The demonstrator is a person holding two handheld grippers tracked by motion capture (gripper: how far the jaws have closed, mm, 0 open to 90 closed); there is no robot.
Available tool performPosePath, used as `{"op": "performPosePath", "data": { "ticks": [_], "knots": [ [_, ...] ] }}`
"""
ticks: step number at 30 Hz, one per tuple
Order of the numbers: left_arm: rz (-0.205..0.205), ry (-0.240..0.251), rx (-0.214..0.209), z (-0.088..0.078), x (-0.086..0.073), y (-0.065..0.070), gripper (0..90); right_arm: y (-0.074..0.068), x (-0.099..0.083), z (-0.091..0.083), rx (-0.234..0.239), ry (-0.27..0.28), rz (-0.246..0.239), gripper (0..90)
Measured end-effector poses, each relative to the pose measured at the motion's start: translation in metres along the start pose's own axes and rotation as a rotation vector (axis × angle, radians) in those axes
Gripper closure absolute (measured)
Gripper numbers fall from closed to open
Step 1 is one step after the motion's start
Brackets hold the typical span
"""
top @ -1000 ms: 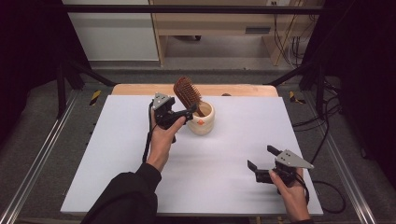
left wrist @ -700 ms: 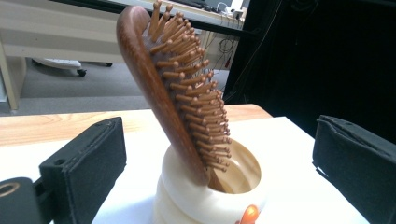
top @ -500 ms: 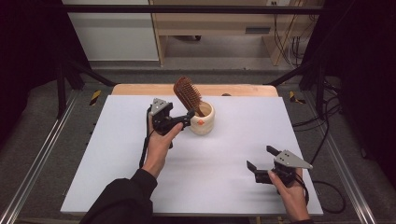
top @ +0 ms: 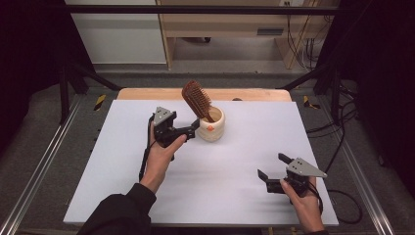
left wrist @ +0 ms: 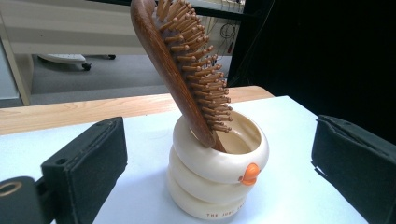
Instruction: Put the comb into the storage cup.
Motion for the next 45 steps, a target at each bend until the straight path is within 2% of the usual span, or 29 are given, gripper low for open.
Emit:
{"op": "performPosePath", "data": {
  "ticks": [8, 19, 24, 30, 37, 45],
  "knots": [
    [0.020, 0.009, -0.007, -0.008, 0.004, -0.001, 2.8, -0.003, 0.002, 0.001, 0.016, 0.013, 0.006, 3.3],
    [0.051, 0.036, -0.013, -0.021, 0.009, -0.004, 2.0, -0.005, 0.004, 0.002, 0.008, 0.040, 0.021, 3.2],
    [0.040, 0.055, -0.010, -0.030, 0.014, -0.011, 2.0, -0.005, 0.004, 0.002, 0.006, 0.043, 0.023, 3.2],
    [0.032, 0.067, 0.005, -0.042, 0.015, -0.024, 2.0, -0.004, 0.003, 0.001, 0.003, 0.027, 0.024, 3.2],
    [0.068, 0.083, 0.044, -0.062, 0.007, -0.044, 1.9, -0.006, 0.002, 0.000, 0.015, 0.017, 0.014, 3.2],
    [0.079, 0.106, 0.079, -0.091, -0.003, -0.072, 1.9, -0.008, 0.001, -0.002, 0.021, 0.009, 0.004, 3.5]
  ]
}}
Point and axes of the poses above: each handheld gripper's, and its own axes: z roughly forward along the jaws, x roughly out of its top, y roughly to its right, the point moved 5 cm from there along z, roughly forward along the jaws, and after that the axes turned 14 degrees about x, right-handed, at the moved point
